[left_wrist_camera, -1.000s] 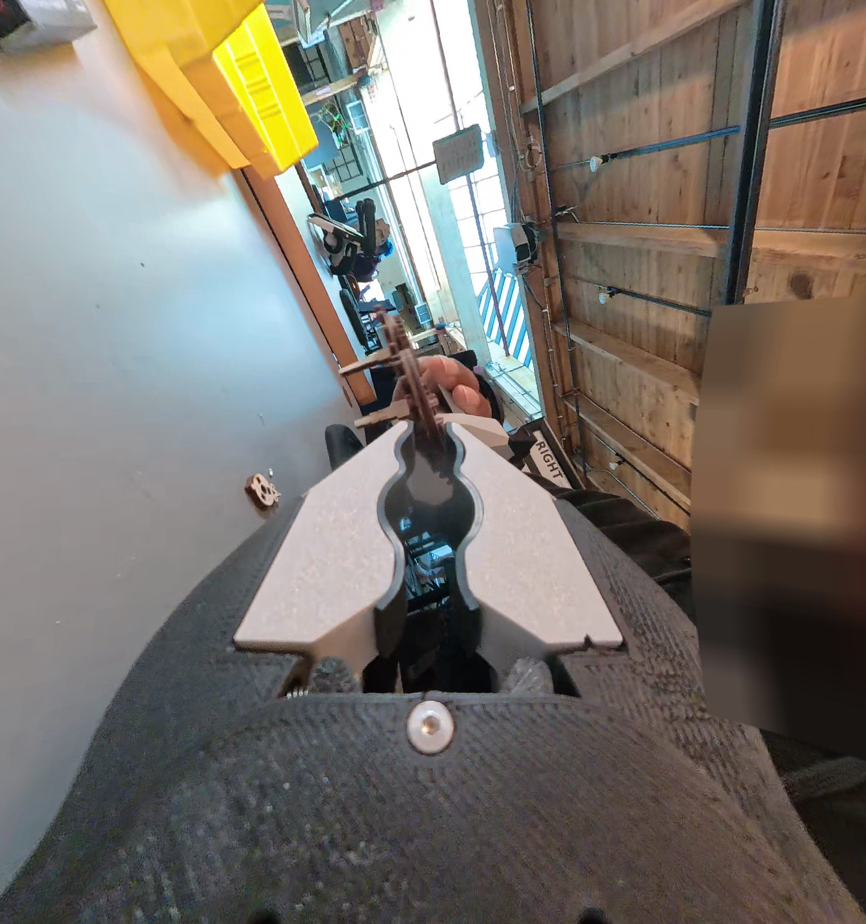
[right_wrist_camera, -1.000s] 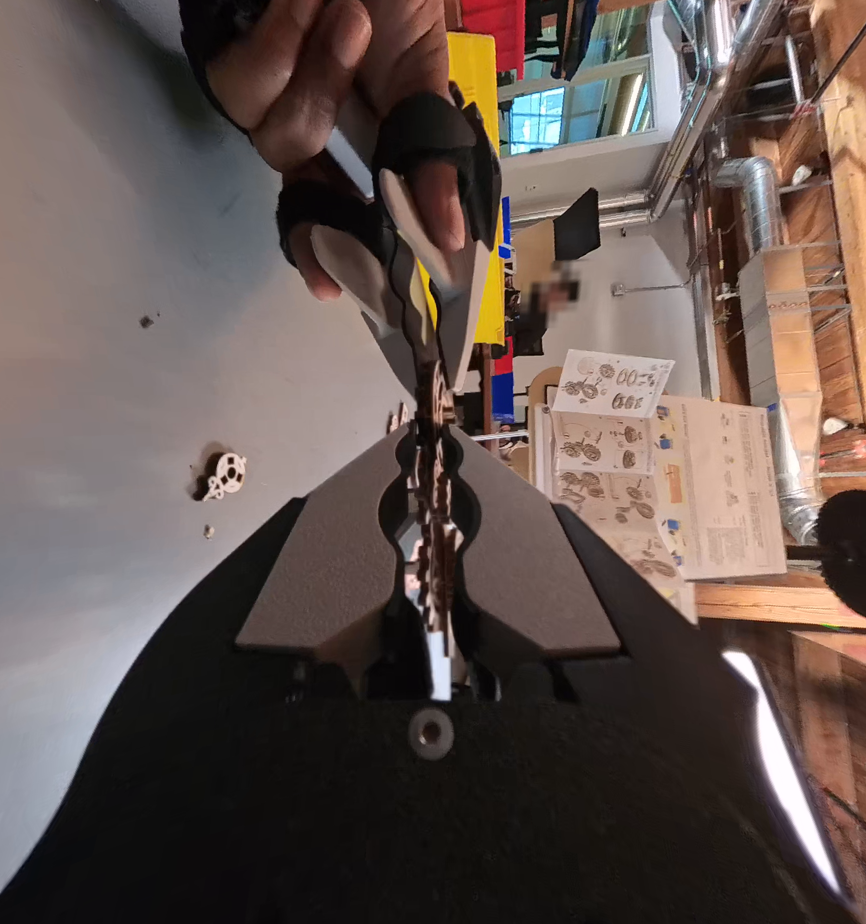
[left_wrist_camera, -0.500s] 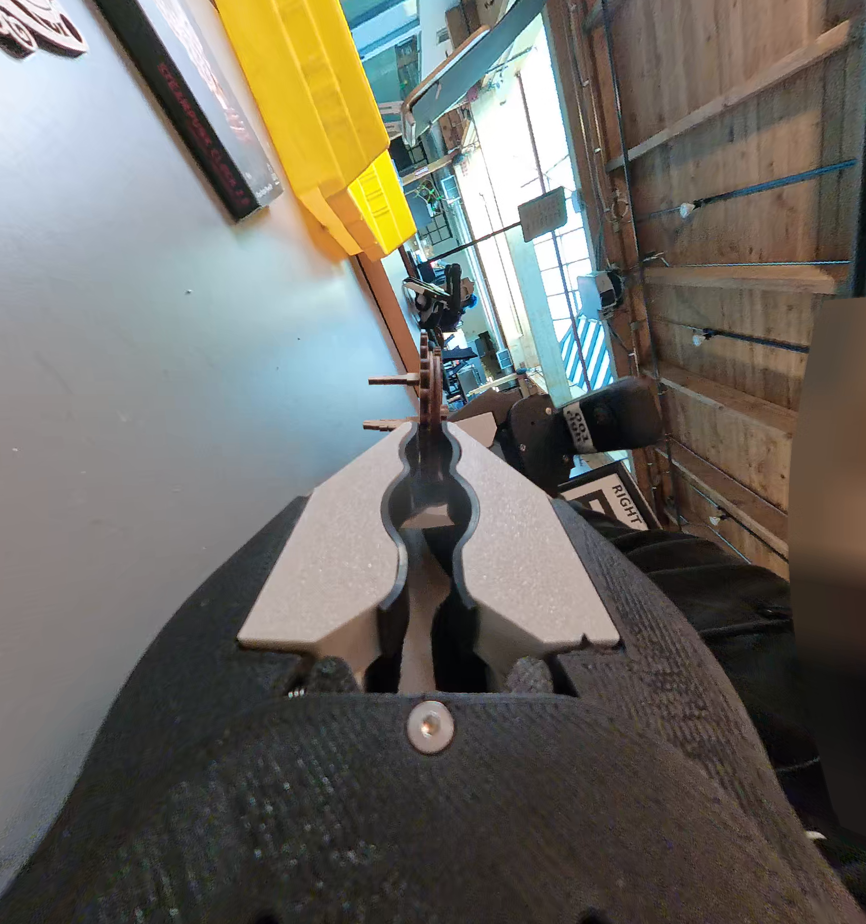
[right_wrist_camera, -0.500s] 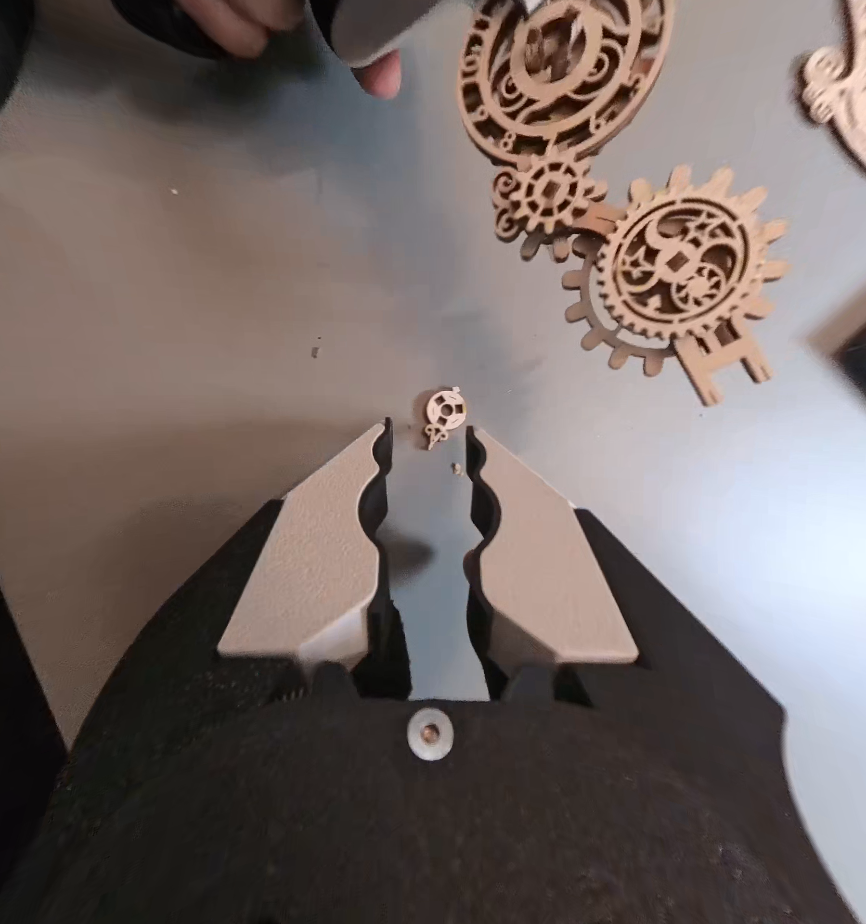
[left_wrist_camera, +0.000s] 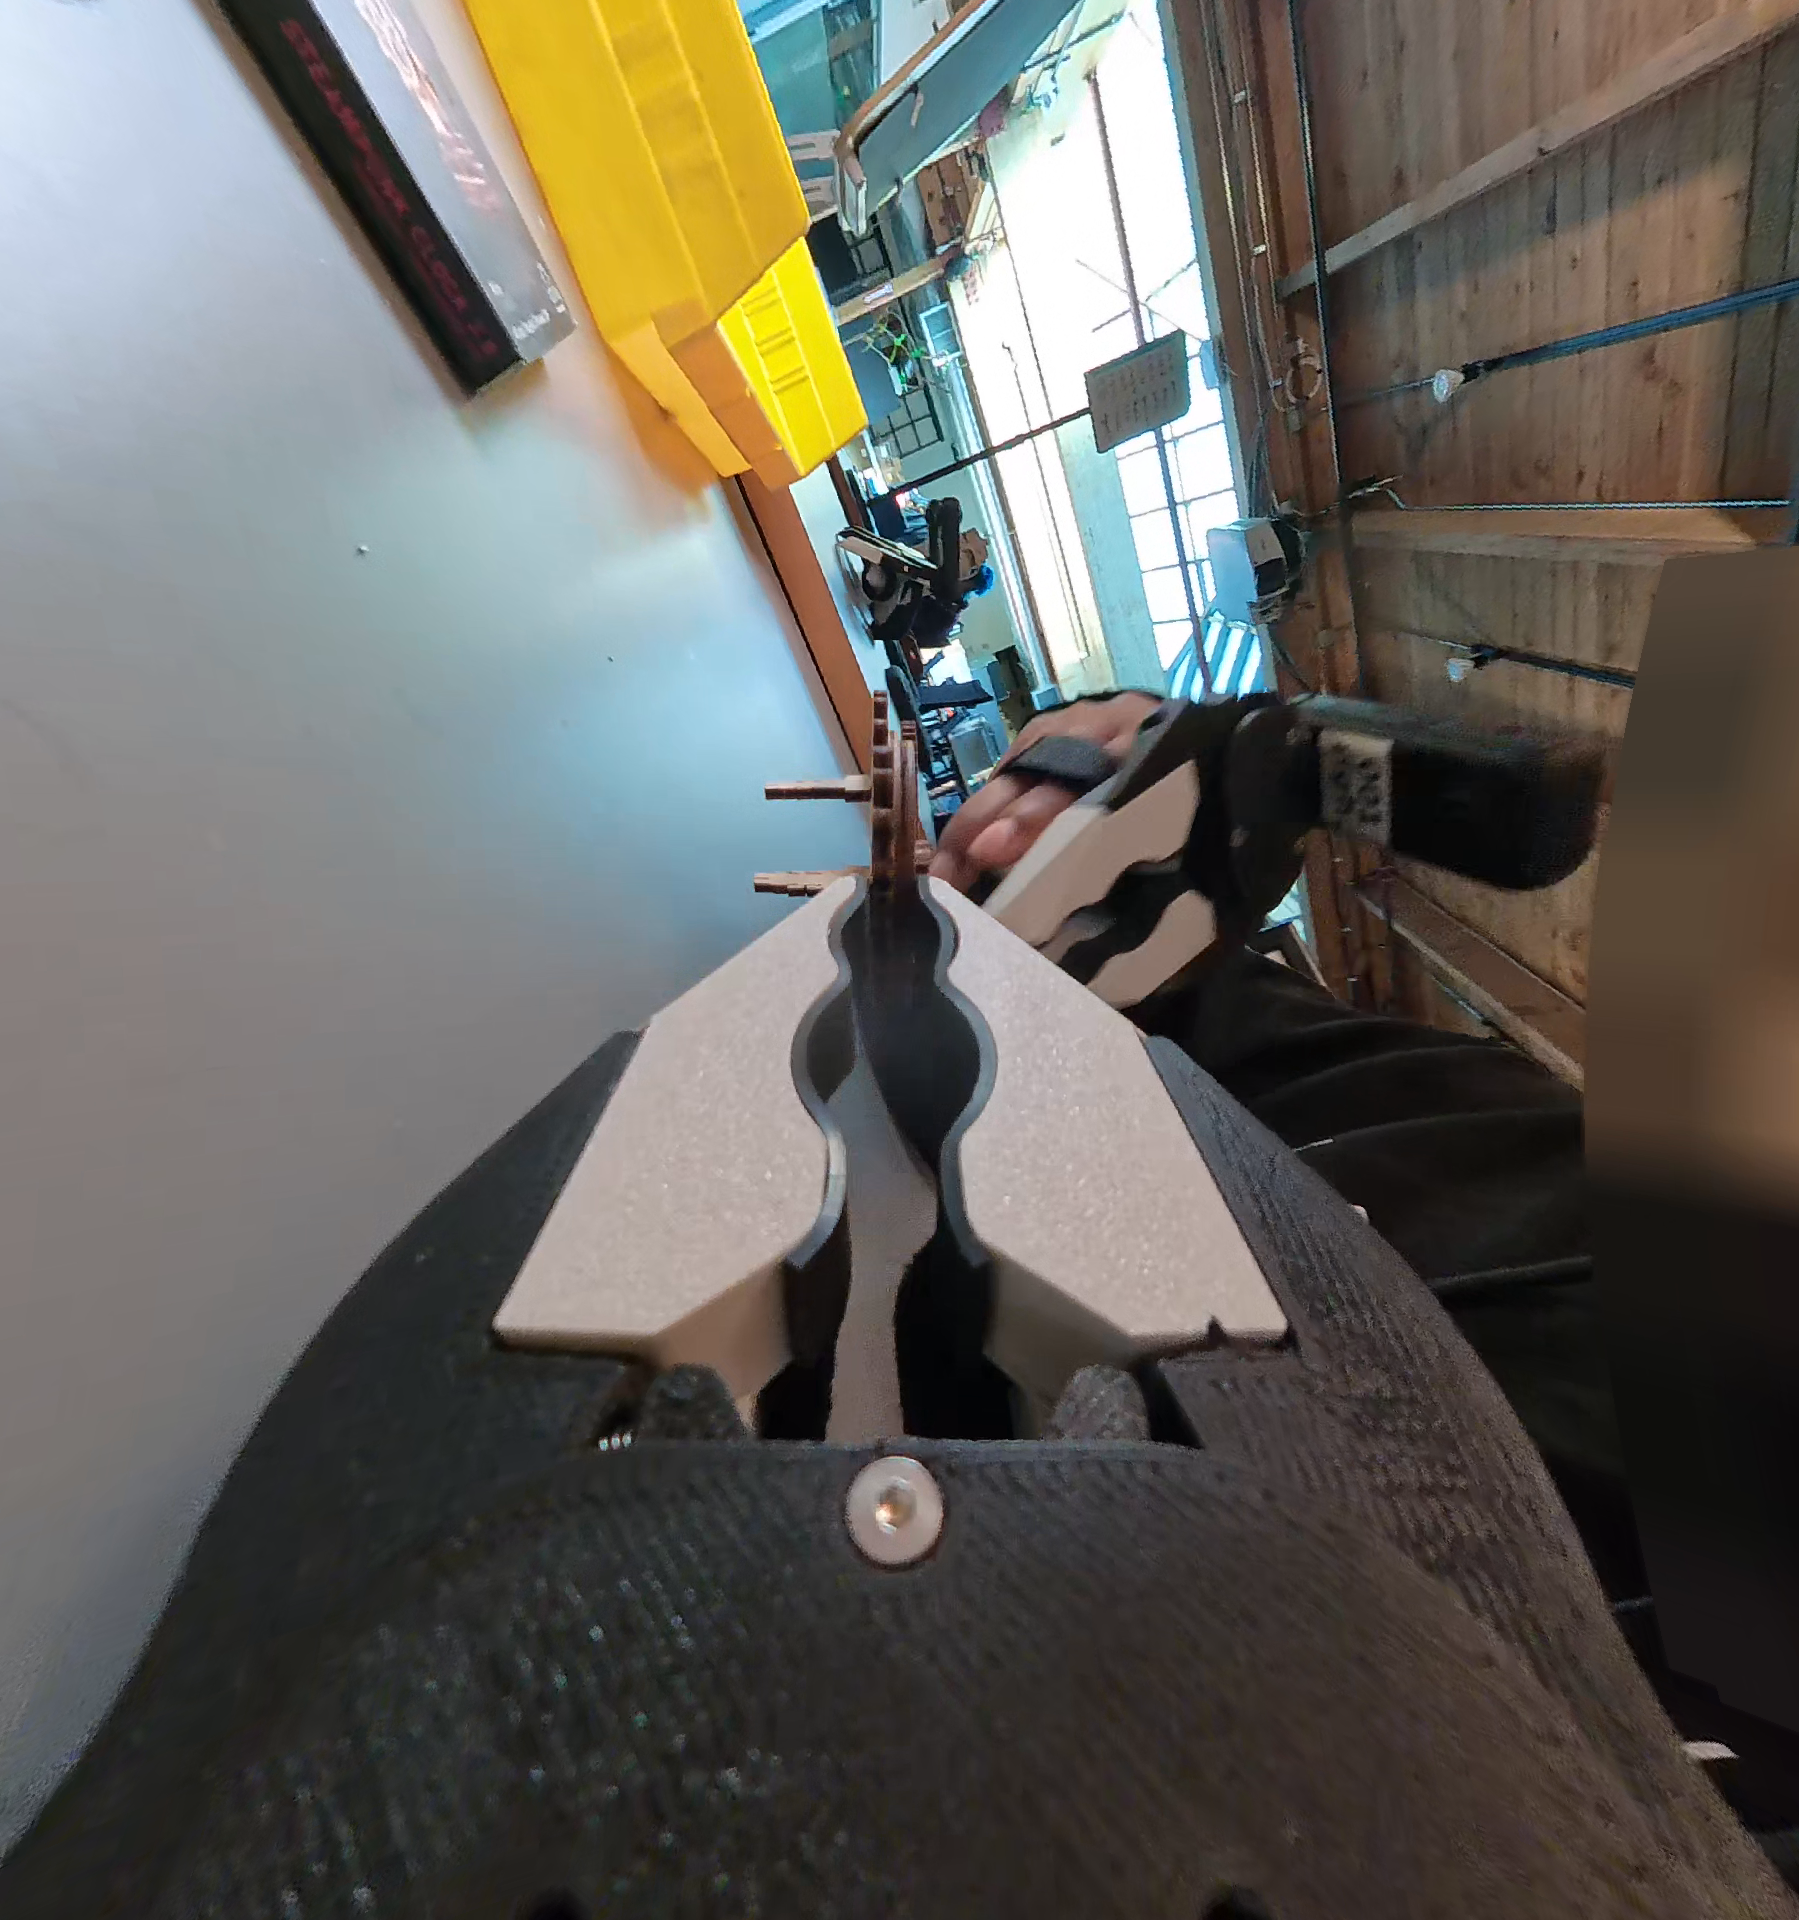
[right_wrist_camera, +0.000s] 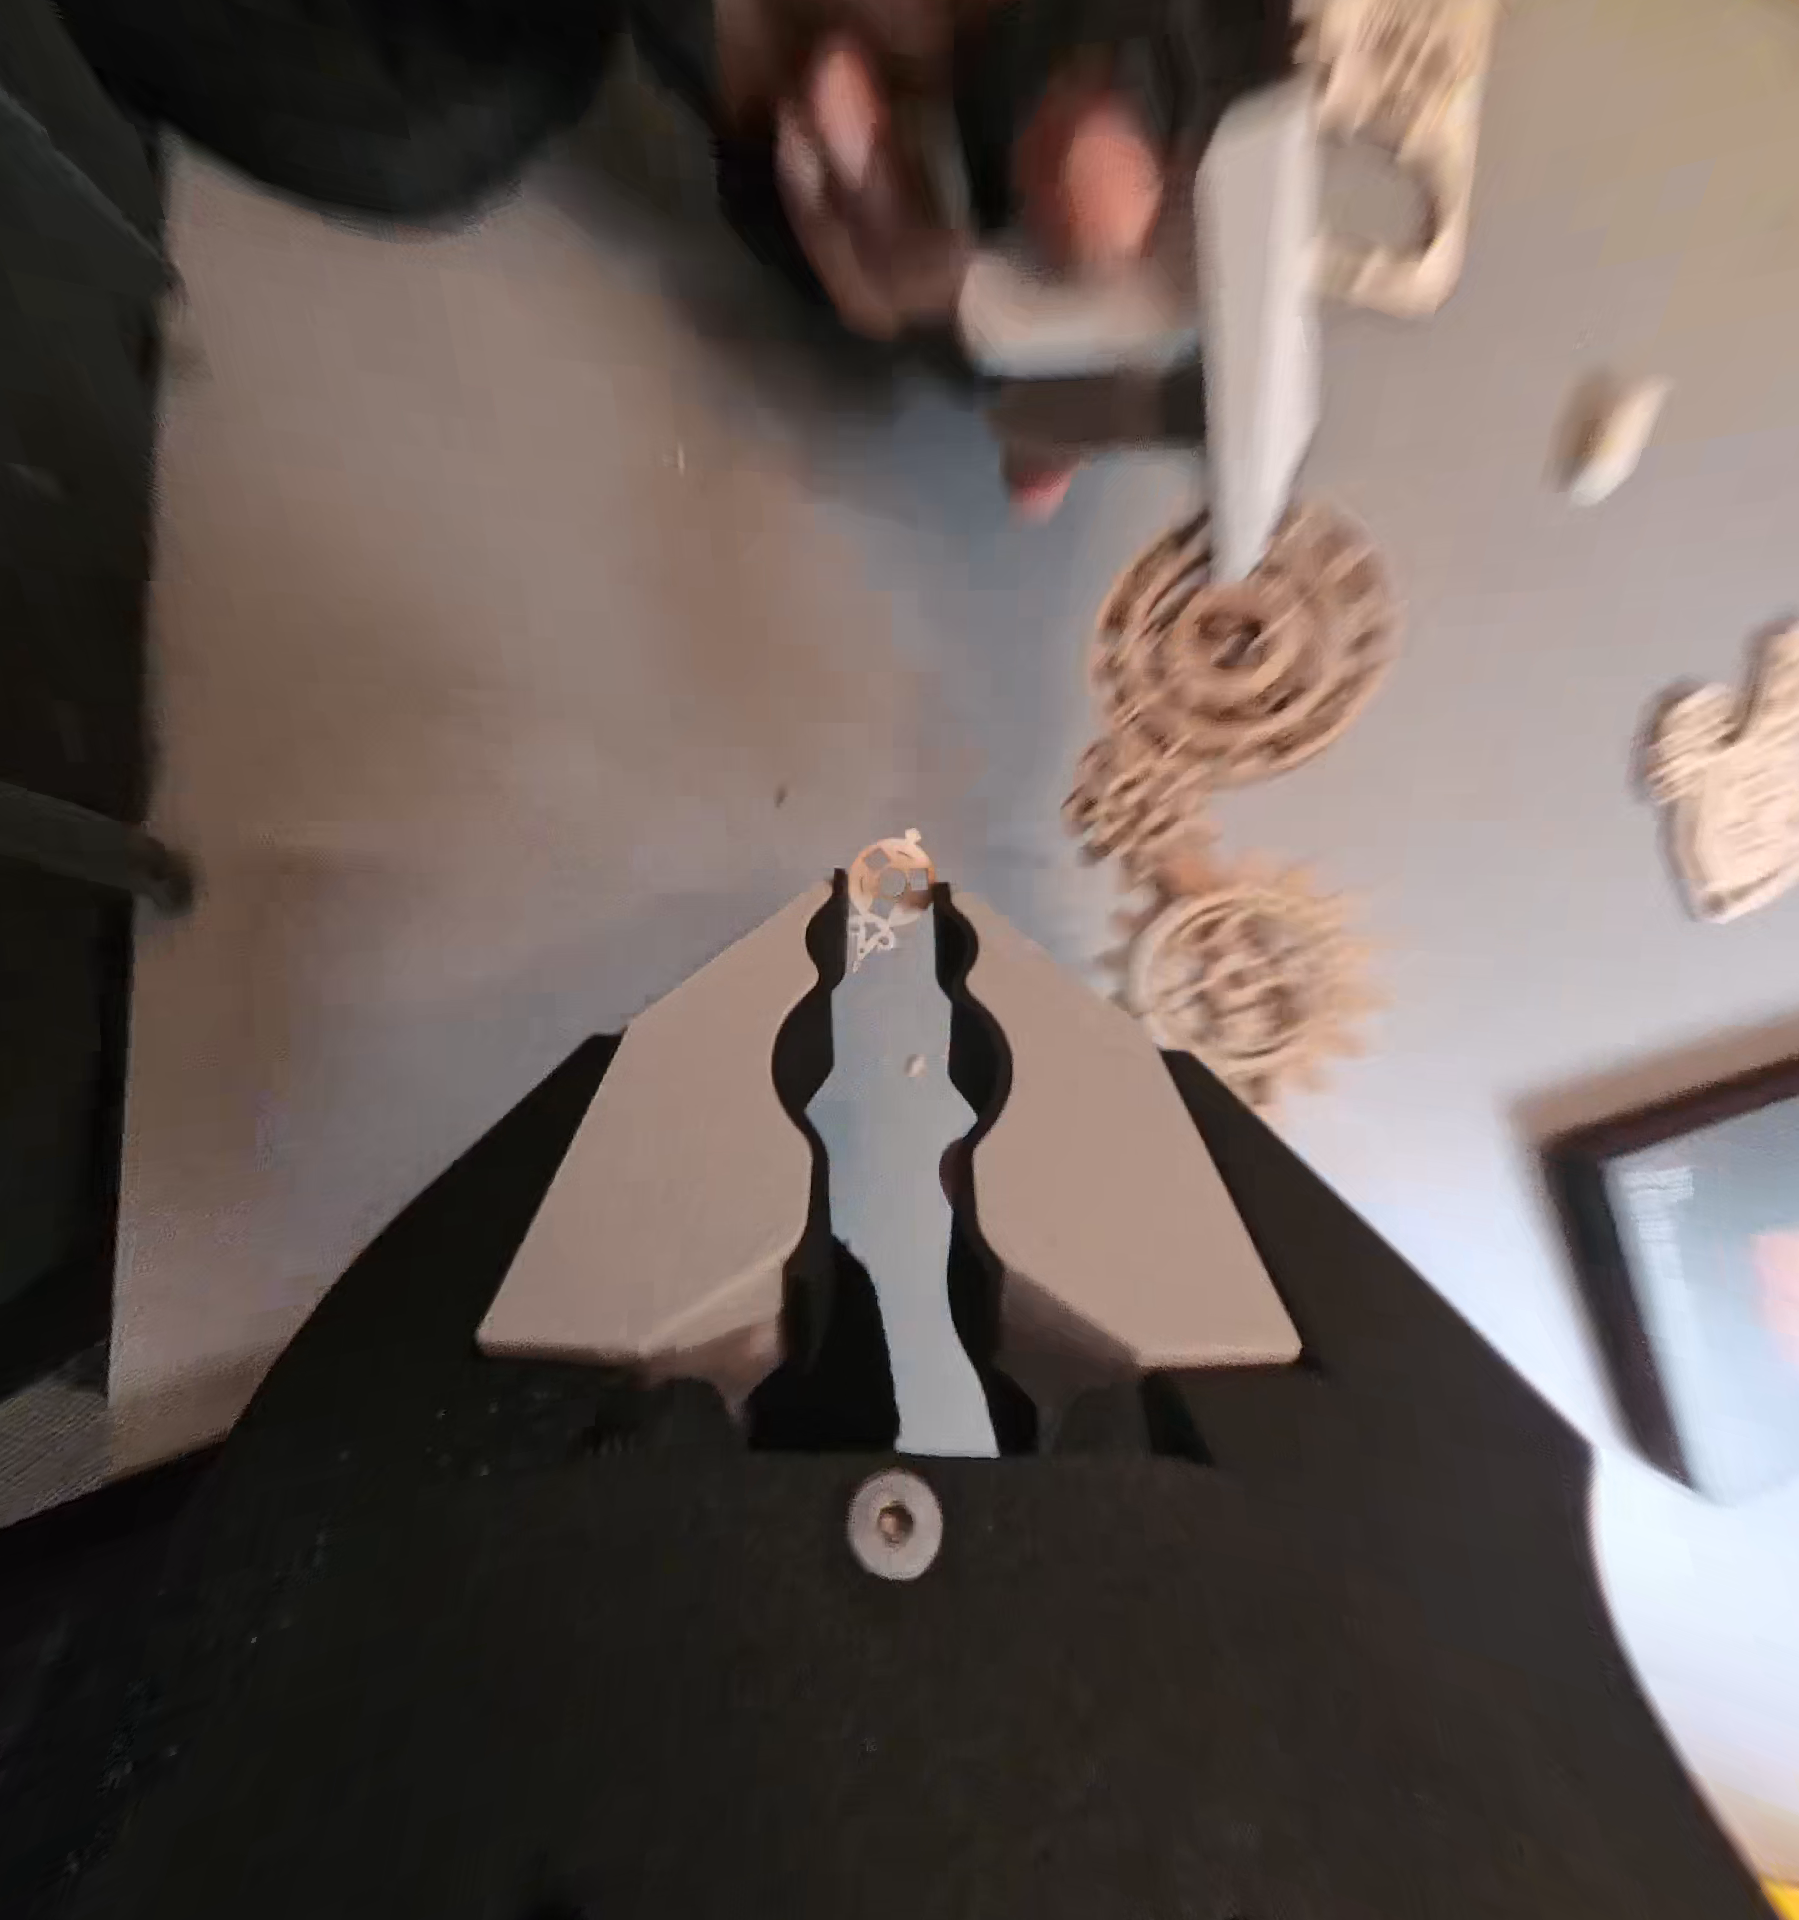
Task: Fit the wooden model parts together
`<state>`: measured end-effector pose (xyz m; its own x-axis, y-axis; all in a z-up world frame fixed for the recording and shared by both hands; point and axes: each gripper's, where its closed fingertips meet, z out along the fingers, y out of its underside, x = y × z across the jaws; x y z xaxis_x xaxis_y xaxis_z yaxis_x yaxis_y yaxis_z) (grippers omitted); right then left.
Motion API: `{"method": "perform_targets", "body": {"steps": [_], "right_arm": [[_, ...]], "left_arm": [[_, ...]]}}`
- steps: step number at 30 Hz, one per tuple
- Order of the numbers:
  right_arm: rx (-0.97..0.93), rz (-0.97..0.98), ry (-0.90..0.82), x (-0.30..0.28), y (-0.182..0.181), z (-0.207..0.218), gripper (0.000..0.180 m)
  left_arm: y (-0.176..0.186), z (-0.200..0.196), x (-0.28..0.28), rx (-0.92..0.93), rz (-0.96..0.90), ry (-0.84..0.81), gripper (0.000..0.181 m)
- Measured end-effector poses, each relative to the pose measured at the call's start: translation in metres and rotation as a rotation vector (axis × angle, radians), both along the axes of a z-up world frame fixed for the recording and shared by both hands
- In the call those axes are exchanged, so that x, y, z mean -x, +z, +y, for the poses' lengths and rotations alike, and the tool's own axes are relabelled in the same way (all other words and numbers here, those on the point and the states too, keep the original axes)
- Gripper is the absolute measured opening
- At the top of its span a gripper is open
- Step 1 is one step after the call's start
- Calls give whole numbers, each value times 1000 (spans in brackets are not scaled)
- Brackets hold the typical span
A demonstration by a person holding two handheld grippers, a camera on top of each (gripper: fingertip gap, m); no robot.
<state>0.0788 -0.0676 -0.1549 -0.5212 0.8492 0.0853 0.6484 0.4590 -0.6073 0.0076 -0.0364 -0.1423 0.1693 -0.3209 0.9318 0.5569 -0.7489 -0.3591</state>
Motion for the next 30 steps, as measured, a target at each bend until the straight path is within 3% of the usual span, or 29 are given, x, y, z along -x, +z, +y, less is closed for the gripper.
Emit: {"method": "perform_targets", "body": {"steps": [2,4,11,30], "right_arm": [[-3,127,42,11,39,4,14],[-125,140,65,21,49,19,14],[-238,55,156,38,21,23,14],[-212,28,177,45,21,21,14]], "left_arm": [[3,-1,-7,5,-26,-25,5],[5,-2,-15,7,-40,-42,5],[2,-3,-22,38,-85,-50,5],[4,-4,-22,45,-117,-71,5]]}}
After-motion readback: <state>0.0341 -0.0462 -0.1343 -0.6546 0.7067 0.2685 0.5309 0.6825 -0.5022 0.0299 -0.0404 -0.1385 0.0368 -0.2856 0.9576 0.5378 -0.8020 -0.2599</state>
